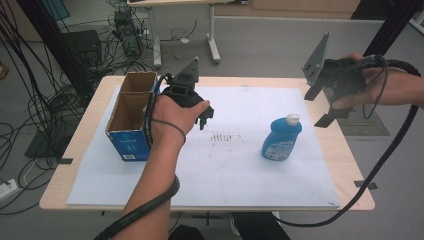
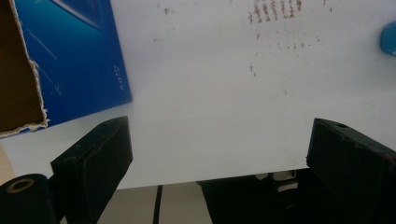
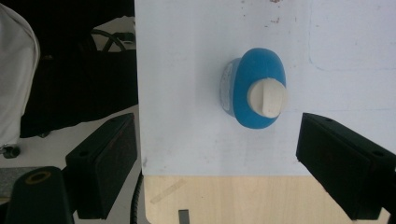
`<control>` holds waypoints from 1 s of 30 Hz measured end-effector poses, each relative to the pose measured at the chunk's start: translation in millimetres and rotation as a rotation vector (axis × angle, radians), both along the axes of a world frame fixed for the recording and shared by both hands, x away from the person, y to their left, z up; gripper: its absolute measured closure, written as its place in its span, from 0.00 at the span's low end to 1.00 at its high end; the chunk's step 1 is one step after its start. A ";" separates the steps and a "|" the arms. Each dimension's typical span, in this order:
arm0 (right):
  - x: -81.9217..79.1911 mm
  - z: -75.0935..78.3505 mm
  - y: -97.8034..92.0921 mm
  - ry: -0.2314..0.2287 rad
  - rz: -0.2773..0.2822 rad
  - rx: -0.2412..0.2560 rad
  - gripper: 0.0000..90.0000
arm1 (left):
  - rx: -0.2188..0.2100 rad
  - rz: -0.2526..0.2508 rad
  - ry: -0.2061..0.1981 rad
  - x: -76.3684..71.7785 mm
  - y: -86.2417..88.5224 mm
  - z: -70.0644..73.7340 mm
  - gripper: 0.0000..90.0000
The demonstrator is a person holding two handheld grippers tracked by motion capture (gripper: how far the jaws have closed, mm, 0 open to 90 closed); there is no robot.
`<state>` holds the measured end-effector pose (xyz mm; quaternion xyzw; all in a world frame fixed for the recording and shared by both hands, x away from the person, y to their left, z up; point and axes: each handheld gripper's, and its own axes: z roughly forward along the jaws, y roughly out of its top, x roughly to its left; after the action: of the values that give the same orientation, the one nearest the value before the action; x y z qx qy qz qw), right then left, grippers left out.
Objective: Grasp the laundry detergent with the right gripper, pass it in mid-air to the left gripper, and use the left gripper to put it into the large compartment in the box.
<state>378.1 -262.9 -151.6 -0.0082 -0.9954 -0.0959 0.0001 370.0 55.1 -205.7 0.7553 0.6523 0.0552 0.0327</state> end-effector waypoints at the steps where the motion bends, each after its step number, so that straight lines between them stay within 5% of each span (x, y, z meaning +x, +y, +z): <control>1: 0.0 -0.2 -1.6 -0.002 -0.007 -0.004 0.14 | 0.002 -0.002 0.002 0.0 -0.2 0.6 0.08; 18: 4.3 0.7 -26.5 -0.031 -0.062 -0.008 0.12 | 0.008 -0.009 0.002 1.8 -4.2 4.0 0.08; 30: 13.8 -14.6 -46.0 -0.037 -0.110 0.027 0.10 | 0.007 0.000 0.009 1.3 0.6 -0.8 0.08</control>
<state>392.0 -308.9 -166.2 -0.0613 -0.9918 -0.1095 -0.0234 371.3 55.7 -206.5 0.7556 0.6522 0.0541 0.0271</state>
